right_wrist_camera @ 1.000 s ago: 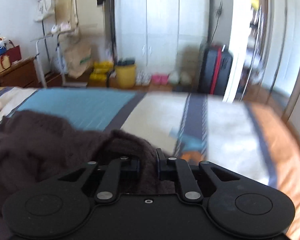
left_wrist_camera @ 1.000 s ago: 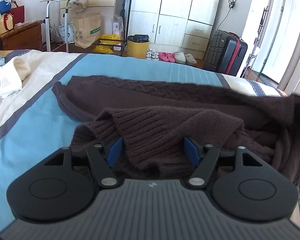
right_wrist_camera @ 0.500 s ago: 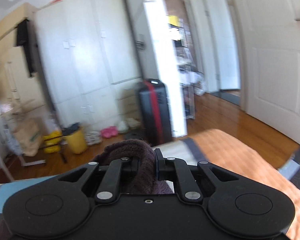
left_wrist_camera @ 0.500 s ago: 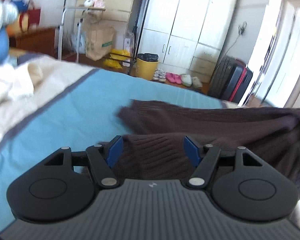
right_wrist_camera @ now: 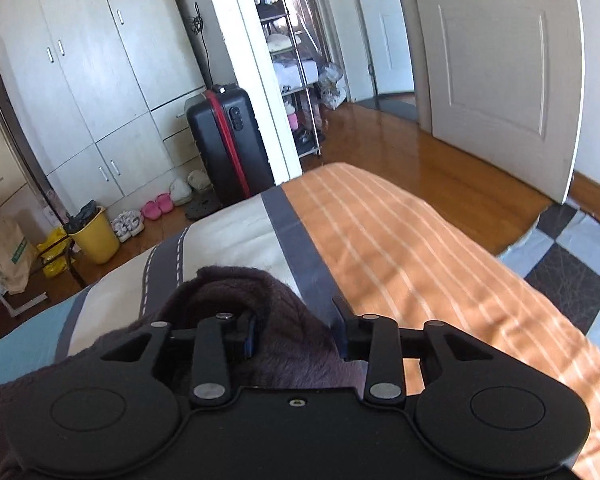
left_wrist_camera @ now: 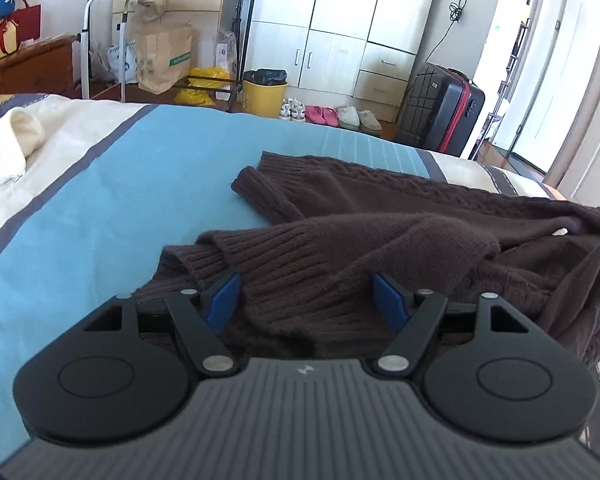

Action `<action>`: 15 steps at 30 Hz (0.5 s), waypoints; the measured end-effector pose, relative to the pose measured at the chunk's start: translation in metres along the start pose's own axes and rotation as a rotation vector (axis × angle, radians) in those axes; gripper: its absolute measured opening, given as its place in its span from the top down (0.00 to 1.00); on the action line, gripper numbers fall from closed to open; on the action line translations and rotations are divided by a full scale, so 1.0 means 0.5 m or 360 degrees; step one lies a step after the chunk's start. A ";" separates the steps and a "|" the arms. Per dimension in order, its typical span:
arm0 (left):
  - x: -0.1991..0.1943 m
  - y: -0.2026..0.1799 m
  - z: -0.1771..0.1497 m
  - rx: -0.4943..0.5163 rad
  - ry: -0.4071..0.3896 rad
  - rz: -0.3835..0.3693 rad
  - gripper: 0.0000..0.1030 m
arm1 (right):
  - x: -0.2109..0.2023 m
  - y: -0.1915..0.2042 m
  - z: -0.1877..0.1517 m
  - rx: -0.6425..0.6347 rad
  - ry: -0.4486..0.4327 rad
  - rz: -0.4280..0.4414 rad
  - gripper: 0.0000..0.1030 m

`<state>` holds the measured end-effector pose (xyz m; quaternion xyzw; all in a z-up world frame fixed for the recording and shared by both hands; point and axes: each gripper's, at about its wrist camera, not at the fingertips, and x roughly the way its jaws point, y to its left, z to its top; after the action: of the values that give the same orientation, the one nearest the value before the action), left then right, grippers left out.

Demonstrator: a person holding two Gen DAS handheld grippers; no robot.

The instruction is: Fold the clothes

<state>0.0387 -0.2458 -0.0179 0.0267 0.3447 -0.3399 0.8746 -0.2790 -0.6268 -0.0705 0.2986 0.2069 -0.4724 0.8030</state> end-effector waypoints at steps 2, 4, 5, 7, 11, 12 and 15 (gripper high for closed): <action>0.004 -0.003 -0.006 -0.0006 0.0016 0.0011 0.23 | -0.019 -0.023 0.006 0.0124 0.0015 0.0055 0.57; 0.003 0.001 -0.012 0.0014 0.0012 0.0021 0.35 | -0.029 -0.053 0.007 0.0319 0.0042 0.0156 0.54; 0.003 -0.002 -0.014 0.0040 0.0008 0.0051 0.45 | -0.035 -0.065 -0.001 0.0410 0.0060 0.0196 0.53; -0.003 -0.010 -0.014 0.0093 -0.0012 0.0101 0.59 | -0.044 -0.086 -0.025 0.0540 0.0096 0.0221 0.51; -0.036 -0.034 -0.013 0.0212 -0.0079 0.0153 0.92 | -0.058 -0.096 -0.060 0.0561 0.0253 0.0269 0.51; -0.045 -0.040 -0.013 0.0243 -0.0095 0.0164 0.92 | -0.063 -0.095 -0.065 0.0539 0.0286 0.0293 0.51; -0.075 -0.037 -0.017 0.0197 -0.0142 0.0133 0.92 | -0.098 -0.087 -0.073 0.0386 0.0288 0.0307 0.46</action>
<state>0.0026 -0.2358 0.0026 0.0798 0.2822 -0.3246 0.8992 -0.3422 -0.5873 -0.0796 0.4531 0.1901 -0.3858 0.7808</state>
